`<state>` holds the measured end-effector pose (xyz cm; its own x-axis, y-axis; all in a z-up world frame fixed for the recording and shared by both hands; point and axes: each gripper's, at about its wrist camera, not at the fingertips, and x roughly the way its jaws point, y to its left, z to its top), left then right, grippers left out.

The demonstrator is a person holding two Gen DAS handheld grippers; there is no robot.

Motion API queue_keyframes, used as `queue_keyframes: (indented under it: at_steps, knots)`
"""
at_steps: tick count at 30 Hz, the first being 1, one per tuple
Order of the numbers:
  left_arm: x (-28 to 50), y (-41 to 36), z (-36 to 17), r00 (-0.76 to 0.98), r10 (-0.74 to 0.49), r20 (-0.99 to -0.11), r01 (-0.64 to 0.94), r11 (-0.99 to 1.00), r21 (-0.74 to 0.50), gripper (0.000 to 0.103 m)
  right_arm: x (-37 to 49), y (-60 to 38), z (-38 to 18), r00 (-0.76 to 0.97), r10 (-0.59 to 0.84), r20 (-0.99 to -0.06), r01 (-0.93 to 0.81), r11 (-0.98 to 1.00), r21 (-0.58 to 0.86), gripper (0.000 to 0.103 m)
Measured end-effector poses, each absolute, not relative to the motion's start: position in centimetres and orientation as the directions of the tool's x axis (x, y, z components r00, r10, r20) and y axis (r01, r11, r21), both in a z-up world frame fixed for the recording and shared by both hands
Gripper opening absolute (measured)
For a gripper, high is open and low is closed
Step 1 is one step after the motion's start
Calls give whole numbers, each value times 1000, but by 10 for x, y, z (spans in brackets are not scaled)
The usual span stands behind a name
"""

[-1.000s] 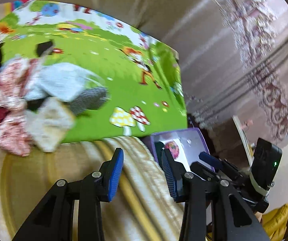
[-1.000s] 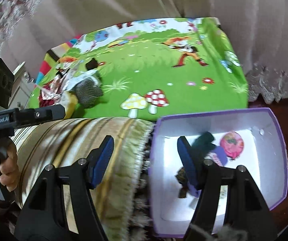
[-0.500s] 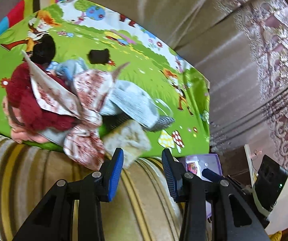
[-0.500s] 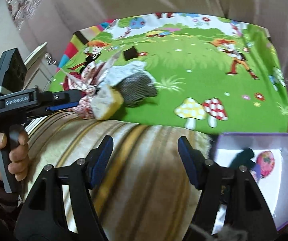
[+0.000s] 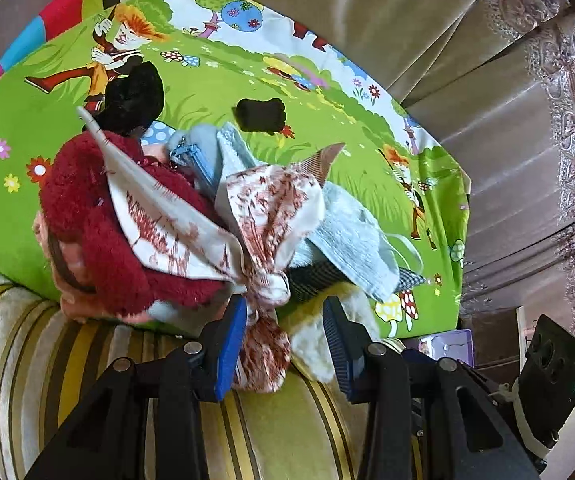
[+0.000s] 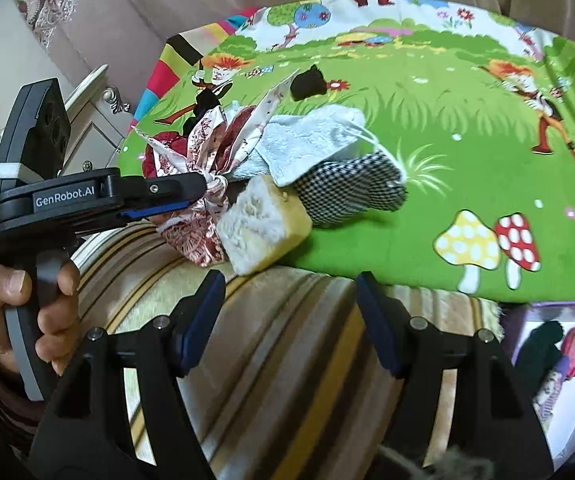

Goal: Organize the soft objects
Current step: 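Grasp the red-patterned tied scarf with the left tool while the right tool grasps the yellow sponge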

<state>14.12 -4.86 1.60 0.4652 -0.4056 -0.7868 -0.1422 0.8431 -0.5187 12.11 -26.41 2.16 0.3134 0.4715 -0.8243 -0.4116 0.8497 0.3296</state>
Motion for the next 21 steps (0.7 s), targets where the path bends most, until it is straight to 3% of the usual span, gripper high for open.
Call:
queue_keyframes:
  at_steps: [14, 17, 19, 21]
  knots:
    - [163, -43, -2, 435, -404, -805, -176, 839, -515, 41, 160, -242, -6, 223, 523, -823, -387, 822, 417, 71]
    - [164, -42, -5, 439, -400, -804, -178, 839, -515, 30, 165, -242, -9, 216, 540, -813, -369, 817, 444, 71]
    - [164, -41, -6, 441, -403, -802, -182, 835, -520, 28, 167, -242, -10, 220, 544, -810, -365, 816, 449, 70]
    - [162, -41, -5, 447, -405, -797, -176, 834, -522, 27, 165, -238, -7, 223, 552, -803, -387, 807, 447, 53]
